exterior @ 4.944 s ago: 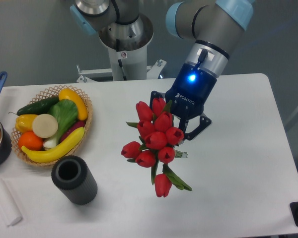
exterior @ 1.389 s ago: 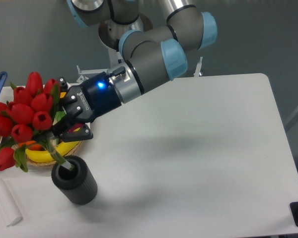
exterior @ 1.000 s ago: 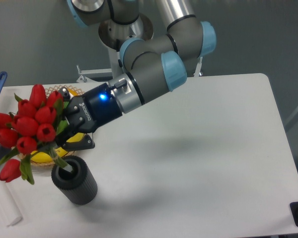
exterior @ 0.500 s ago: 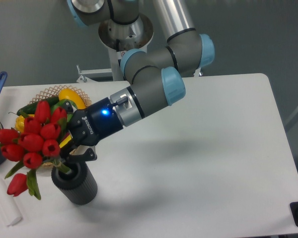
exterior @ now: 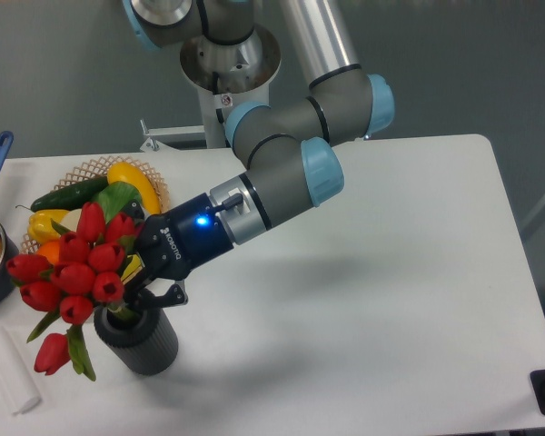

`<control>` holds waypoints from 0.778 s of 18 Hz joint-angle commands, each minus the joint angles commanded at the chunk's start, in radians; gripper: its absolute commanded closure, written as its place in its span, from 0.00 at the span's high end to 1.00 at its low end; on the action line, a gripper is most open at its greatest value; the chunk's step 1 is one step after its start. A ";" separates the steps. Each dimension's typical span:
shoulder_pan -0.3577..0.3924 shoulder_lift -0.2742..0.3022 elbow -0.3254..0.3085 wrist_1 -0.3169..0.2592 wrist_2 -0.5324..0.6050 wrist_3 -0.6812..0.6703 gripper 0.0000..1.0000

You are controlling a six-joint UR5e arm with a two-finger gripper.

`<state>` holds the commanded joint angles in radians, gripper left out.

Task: Insert the flowers into the vase
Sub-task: 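Lower the tulip stems down into the vase opening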

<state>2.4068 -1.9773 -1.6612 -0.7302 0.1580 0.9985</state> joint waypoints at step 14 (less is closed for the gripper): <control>-0.002 -0.024 -0.054 0.000 0.026 0.098 0.48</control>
<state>2.4053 -2.0018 -1.7150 -0.7302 0.1840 1.0968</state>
